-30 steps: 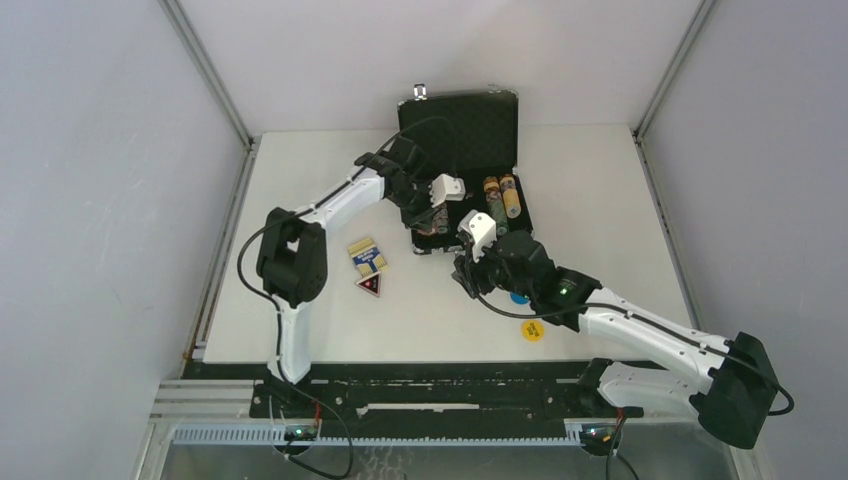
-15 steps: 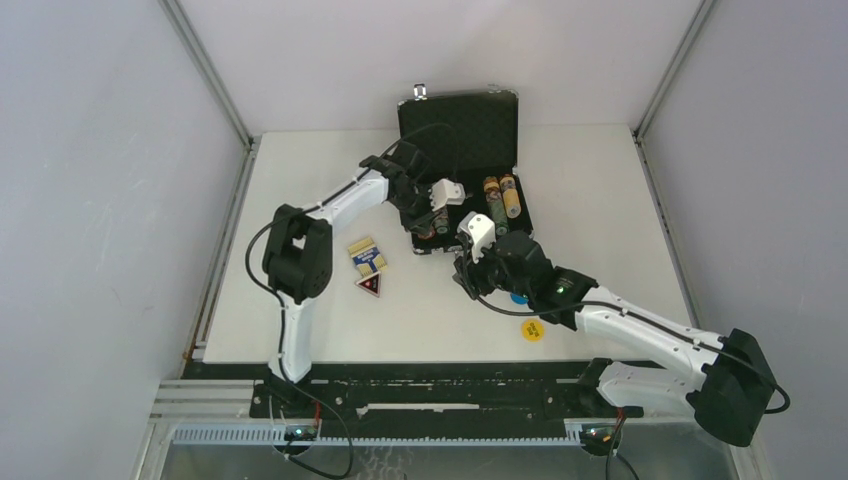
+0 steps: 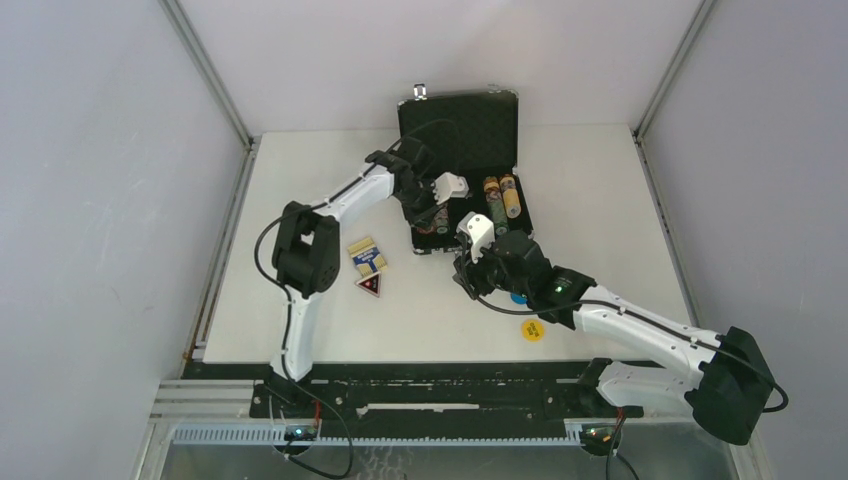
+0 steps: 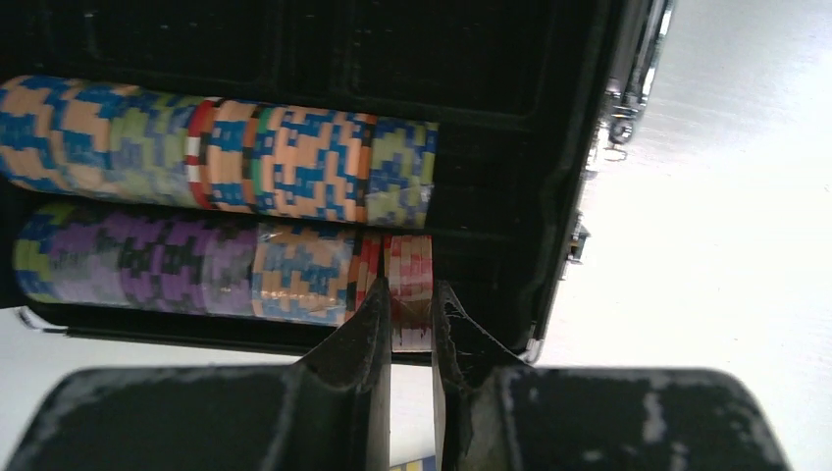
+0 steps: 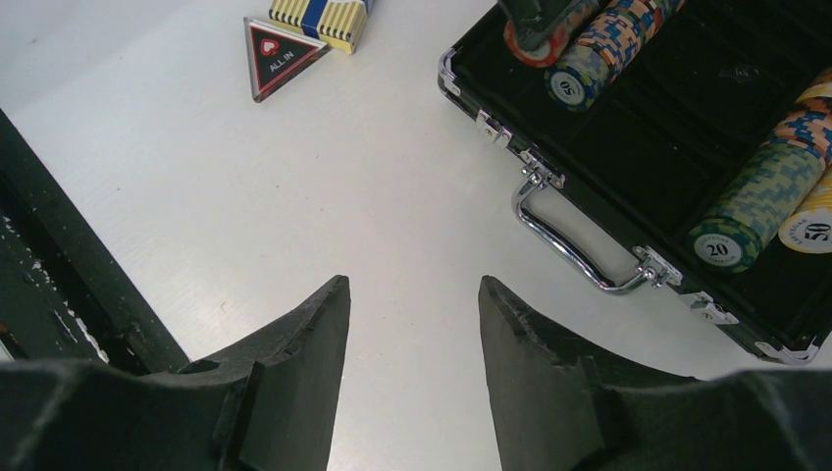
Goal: Pack up texas hold em set
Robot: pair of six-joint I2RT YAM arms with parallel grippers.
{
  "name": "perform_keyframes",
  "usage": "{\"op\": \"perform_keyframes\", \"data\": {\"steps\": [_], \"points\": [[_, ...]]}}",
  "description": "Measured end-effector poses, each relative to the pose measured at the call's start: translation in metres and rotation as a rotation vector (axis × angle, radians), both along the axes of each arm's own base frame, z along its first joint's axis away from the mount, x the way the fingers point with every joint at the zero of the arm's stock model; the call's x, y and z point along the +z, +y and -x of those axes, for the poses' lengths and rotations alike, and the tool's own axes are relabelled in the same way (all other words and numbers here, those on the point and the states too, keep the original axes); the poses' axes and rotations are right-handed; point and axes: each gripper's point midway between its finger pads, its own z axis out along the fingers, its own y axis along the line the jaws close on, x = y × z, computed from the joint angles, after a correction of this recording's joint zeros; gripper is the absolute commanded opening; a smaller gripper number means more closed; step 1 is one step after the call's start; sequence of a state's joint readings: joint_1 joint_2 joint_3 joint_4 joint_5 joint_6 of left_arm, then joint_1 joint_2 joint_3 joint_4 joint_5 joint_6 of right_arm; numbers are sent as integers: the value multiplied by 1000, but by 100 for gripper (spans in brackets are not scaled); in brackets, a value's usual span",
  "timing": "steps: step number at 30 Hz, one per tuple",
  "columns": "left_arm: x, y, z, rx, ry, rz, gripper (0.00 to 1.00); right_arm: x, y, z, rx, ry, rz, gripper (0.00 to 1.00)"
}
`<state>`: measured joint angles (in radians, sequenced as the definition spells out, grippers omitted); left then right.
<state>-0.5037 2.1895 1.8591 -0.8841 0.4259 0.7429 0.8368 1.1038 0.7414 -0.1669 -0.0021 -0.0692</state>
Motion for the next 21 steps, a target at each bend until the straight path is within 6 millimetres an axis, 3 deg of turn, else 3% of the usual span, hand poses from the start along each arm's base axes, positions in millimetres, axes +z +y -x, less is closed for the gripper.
{"op": "perform_keyframes", "data": {"steps": [3, 14, 21], "points": [[1, -1, -9, 10, -23, -9, 1, 0, -1, -1, -4, 0, 0, 59], [0, 0, -10, 12, 0, -31, 1, -5, -1, -2, -6, 10, 11, 58], [0, 0, -9, 11, 11, -37, 8, -8, -1, -2, -5, 16, 16, 58]]}}
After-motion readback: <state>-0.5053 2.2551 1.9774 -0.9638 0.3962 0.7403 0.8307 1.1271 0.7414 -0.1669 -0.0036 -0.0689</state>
